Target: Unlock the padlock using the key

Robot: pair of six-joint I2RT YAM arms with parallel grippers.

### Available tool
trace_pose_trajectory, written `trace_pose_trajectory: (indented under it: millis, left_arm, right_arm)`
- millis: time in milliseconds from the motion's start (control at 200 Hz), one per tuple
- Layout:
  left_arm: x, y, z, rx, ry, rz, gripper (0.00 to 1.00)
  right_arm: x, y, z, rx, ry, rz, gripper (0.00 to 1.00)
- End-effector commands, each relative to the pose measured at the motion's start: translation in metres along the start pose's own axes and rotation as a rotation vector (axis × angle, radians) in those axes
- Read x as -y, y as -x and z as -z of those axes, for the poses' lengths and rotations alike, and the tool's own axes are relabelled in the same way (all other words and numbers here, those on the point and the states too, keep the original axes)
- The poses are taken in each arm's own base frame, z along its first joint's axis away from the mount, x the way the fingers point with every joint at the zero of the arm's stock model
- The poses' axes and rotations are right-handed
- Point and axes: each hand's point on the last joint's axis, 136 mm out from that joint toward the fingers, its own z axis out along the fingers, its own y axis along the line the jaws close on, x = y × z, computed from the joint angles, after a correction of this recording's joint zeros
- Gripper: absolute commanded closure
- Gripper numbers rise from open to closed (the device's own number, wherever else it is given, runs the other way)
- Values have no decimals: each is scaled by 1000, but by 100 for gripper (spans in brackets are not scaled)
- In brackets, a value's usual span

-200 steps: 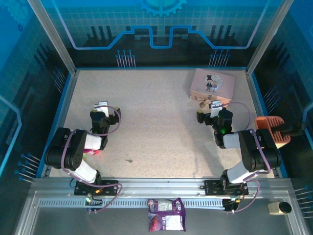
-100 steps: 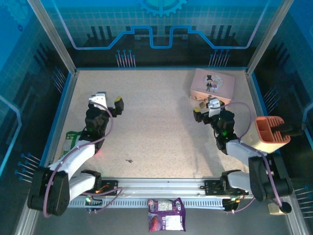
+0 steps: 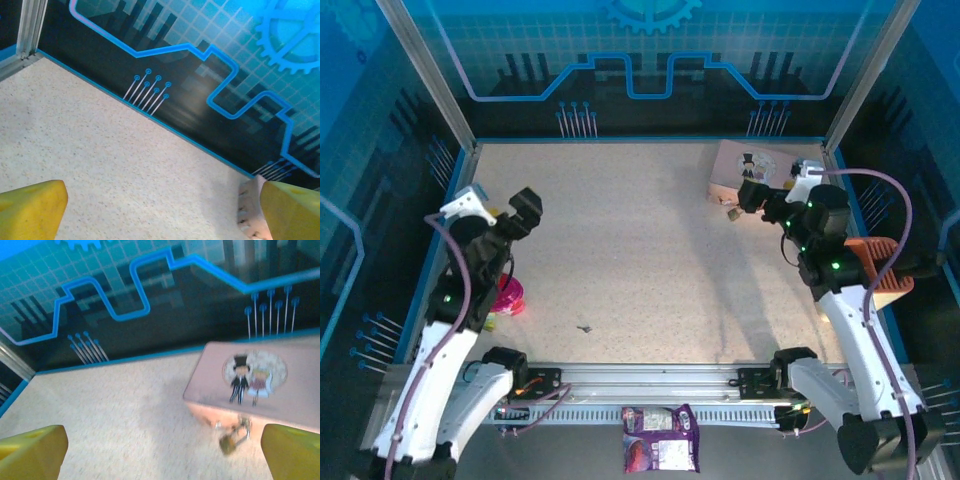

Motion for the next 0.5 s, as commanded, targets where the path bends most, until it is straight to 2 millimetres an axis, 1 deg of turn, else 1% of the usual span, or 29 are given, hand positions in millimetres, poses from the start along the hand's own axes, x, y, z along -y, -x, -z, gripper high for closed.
trace_pose_trajectory:
  millis: [0, 65, 140, 230, 320, 365, 405, 455, 495]
  left_arm:
    - [-6, -31, 19, -115, -44, 36, 1]
    - [-1, -45, 21, -197, -74, 21, 1]
    - [8, -67, 19, -334, -109, 5, 1]
    - [2, -86, 18, -429, -70, 1, 1]
    - [0, -95, 22, -466, -58, -16, 1]
    - [0, -98, 26, -480, -56, -30, 1]
    - [-2, -99, 30, -490, -43, -43, 1]
    - [-4, -96, 35, -492, -27, -58, 1]
    - [-6, -93, 39, -487, -17, -72, 1]
  right_arm:
    - [-14, -47, 16, -183, 117, -109, 0]
    - [-23, -54, 24, -209, 148, -112, 0]
    - [-35, -66, 31, -249, 165, -109, 0]
    - [-52, -81, 38, -286, 180, -65, 0]
    - [-70, -101, 44, -331, 180, -8, 0]
    - [-82, -112, 46, -357, 191, 15, 1]
    - [-96, -122, 48, -383, 218, 33, 0]
    - [-113, -136, 49, -416, 241, 53, 0]
    - [-125, -151, 48, -452, 249, 78, 0]
